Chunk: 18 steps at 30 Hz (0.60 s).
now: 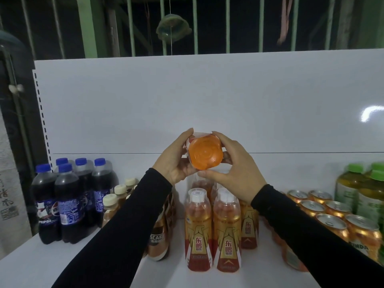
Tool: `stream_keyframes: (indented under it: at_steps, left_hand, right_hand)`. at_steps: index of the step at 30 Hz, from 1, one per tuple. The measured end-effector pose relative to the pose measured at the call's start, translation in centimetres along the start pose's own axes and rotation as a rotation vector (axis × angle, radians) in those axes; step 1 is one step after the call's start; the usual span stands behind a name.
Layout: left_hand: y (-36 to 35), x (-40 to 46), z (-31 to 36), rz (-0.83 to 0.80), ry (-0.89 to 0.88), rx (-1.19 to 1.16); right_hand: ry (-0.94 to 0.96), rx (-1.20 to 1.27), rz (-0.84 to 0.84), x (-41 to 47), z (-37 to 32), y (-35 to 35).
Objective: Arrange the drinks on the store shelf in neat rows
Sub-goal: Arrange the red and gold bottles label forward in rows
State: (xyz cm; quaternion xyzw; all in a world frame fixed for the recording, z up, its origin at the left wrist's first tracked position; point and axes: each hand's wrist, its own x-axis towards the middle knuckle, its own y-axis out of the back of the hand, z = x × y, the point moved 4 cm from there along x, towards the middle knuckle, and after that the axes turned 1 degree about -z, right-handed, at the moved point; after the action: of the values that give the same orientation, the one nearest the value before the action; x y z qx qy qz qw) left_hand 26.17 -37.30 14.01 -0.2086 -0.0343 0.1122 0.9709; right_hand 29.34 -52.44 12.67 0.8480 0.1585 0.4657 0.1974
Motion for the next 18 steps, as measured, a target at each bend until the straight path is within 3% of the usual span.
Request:
stream_keyframes:
  at_steps: [7,14,18]
  left_hand:
    - [0.4,0.4,0.0,-0.018,-0.015,0.037]
    - [0.3,0.5,0.7,-0.092,-0.290,0.257]
    - [-0.8,-0.1,1.1,-0.283,-0.423,0.324]
  right_hand:
    - [0.016,0.011,0.005,-0.3,-0.2,-0.2]
    - [-0.199,0.306,-0.025,-0.3,0.3,0.2]
    - [-0.228,0.321,-0.159,0.3,1.0,0.4]
